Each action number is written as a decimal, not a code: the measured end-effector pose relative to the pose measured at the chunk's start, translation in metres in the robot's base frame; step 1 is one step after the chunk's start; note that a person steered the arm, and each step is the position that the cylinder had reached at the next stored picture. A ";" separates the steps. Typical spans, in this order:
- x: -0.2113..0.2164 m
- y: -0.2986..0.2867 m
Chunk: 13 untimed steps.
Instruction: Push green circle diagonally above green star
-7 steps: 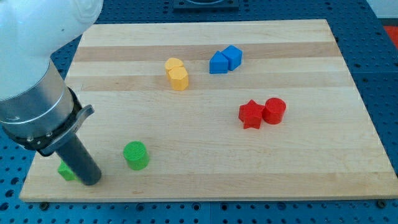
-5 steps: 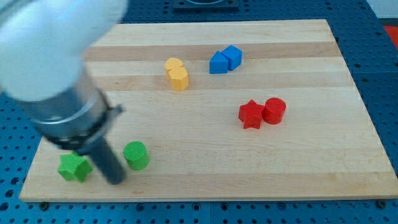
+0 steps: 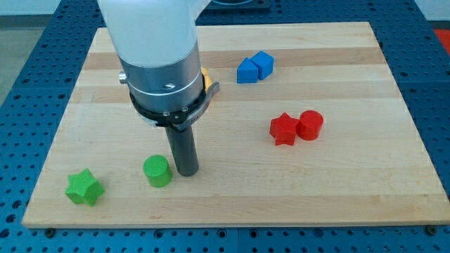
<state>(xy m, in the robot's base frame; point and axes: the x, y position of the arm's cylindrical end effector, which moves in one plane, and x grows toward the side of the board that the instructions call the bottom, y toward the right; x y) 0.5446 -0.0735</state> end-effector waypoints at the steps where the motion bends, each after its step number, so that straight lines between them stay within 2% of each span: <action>1: 0.000 -0.013; 4: 0.026 -0.042; 6: 0.039 -0.027; 7: 0.039 -0.035; 9: 0.019 -0.087; 11: 0.019 -0.090; 12: -0.018 -0.059; 13: -0.111 -0.066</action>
